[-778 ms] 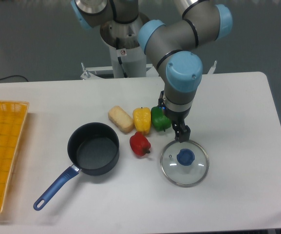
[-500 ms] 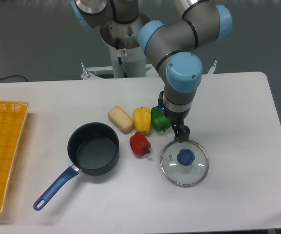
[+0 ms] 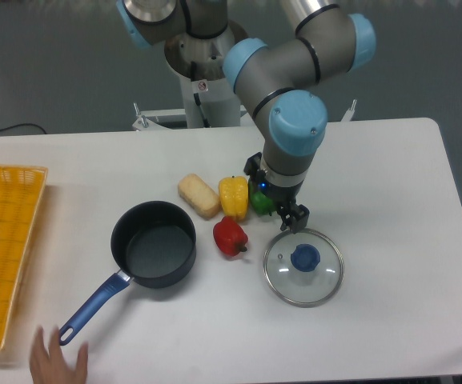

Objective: Pick up the red pepper
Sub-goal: 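Lift the gripper up from beside the green pepper toward the red pepper, then move the open gripper over the red pepper and lower onto it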

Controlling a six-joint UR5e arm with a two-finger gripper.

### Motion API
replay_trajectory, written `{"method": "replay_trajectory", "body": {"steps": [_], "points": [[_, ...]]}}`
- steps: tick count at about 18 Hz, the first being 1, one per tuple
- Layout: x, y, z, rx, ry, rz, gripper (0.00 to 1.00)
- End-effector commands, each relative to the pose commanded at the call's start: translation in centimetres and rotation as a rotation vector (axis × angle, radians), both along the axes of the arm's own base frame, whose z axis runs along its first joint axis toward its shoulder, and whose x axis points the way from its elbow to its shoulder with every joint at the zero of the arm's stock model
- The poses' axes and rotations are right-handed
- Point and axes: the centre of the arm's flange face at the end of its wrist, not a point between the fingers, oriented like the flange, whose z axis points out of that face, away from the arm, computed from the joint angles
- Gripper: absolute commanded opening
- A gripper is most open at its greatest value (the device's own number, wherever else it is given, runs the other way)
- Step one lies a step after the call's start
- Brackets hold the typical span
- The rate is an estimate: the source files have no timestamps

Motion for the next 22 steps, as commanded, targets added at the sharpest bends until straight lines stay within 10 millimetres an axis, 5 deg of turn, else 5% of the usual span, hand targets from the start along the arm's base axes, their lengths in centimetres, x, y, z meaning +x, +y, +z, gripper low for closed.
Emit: {"method": "replay_trajectory", "body": {"steps": [5,14,22], "points": [[1.8,1.2,-1.1,-0.027,-0.008,0.189,1.0],[2.2,1.3,-2.3,-0.012,0.019,0.517,1.0],[2.8,2.7,-4.4,0.013,0.035,0.629,1.0]]}}
